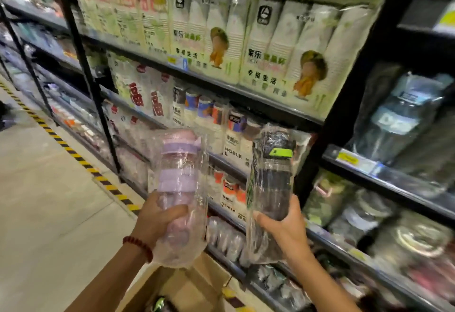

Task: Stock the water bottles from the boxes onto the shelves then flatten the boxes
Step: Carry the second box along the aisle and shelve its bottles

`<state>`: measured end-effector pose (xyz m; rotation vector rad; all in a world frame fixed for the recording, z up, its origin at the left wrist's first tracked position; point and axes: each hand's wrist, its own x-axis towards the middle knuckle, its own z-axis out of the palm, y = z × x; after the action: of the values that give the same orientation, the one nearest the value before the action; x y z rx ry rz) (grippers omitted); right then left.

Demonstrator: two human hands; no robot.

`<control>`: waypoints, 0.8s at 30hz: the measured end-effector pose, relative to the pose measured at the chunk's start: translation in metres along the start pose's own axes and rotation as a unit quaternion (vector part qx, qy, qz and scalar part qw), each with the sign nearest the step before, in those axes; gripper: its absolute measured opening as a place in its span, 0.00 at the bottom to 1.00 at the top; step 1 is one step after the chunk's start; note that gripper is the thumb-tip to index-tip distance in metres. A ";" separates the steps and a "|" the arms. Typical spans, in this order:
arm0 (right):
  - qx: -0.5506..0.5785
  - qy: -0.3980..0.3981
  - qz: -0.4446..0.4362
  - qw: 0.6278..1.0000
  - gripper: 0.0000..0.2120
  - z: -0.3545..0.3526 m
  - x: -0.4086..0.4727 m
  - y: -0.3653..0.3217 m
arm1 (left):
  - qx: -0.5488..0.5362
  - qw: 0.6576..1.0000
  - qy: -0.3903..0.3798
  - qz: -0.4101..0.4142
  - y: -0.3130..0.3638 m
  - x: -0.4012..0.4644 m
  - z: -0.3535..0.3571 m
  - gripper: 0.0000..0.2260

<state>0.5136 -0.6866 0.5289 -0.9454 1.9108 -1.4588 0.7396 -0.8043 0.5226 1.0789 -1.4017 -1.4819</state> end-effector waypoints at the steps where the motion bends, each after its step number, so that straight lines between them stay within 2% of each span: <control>1: -0.001 0.019 0.008 1.000 0.38 -0.009 -0.008 0.003 | -0.003 1.000 -0.017 0.003 0.000 -0.005 0.009 0.29; 3: 0.006 0.053 0.022 0.998 0.42 -0.026 -0.024 0.006 | 0.004 0.998 -0.057 0.010 -0.001 -0.013 0.027 0.29; 5: 0.016 0.078 0.029 0.996 0.48 -0.044 -0.041 0.006 | 0.010 0.997 -0.082 -0.005 -0.003 -0.021 0.044 0.34; 9: 0.031 0.139 0.012 0.990 0.34 -0.089 -0.081 0.012 | 0.020 0.986 -0.162 -0.021 -0.001 -0.042 0.084 0.37; 12: 0.034 0.202 0.002 0.979 0.33 -0.132 -0.117 0.017 | 0.025 0.978 -0.208 -0.005 0.004 -0.060 0.128 0.36; 18: 0.013 0.319 0.011 0.948 0.36 -0.250 -0.207 0.038 | -0.021 0.946 -0.321 0.031 0.019 -0.133 0.261 0.32; 21: 0.005 0.380 0.032 0.924 0.44 -0.319 -0.268 0.052 | -0.044 0.920 -0.389 0.026 0.021 -0.191 0.339 0.32; 24: 0.000 0.437 0.038 0.899 0.38 -0.385 -0.326 0.068 | -0.064 0.895 -0.441 0.019 0.018 -0.254 0.411 0.35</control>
<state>0.3982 -0.1924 0.5661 -0.1677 2.4966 -2.0362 0.4266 -0.4380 0.5612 0.2507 -1.8508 -2.1227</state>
